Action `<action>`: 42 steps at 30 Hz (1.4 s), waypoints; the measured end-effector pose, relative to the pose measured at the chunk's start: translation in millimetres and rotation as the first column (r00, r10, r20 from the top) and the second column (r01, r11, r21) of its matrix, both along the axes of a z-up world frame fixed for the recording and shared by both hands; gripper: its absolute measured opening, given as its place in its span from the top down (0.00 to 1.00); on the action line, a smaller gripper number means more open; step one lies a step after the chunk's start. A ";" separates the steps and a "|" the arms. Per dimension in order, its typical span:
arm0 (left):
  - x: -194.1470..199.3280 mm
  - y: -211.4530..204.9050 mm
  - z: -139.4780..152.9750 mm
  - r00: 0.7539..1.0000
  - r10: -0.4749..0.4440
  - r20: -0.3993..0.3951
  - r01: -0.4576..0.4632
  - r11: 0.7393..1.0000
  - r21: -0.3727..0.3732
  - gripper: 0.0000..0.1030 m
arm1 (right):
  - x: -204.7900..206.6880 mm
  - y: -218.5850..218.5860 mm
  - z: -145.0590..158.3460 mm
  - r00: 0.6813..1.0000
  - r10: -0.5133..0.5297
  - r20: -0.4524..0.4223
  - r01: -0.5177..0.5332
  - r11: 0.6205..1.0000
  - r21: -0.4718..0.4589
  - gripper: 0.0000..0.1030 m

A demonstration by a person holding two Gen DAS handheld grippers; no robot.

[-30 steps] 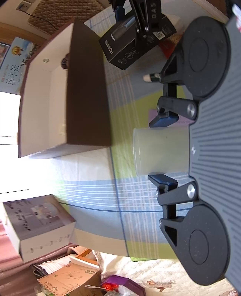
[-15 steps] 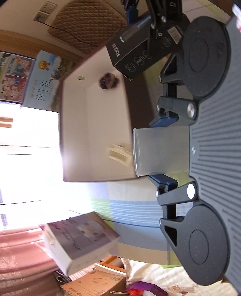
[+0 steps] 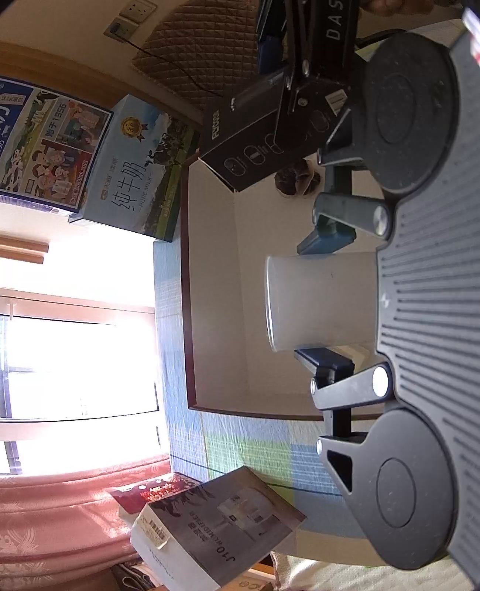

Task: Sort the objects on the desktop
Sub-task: 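Carry the cup and shaver box over the brown box with both tools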

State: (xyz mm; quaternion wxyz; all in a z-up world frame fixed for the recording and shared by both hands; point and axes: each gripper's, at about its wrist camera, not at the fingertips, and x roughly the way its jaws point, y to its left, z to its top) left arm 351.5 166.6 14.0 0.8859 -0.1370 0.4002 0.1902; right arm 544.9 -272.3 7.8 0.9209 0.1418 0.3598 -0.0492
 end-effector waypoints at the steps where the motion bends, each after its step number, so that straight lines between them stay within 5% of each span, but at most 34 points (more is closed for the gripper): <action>1: 7.2 2.7 -4.1 1.000 0.003 -0.007 -0.003 1.000 -0.005 0.53 | 7.7 -3.8 -5.4 1.000 -0.007 -0.007 0.007 1.000 0.004 0.26; 21: 101.1 59.3 -84.6 0.981 0.052 -0.185 -0.063 0.997 -0.050 0.53 | 122.3 -50.6 -98.1 0.985 -0.005 -0.172 0.023 0.994 0.103 0.25; 42: 128.4 60.0 -111.8 0.976 0.037 -0.216 -0.059 0.994 -0.097 0.53 | 118.9 -74.6 -105.8 0.983 0.034 -0.179 -0.013 0.993 0.118 0.17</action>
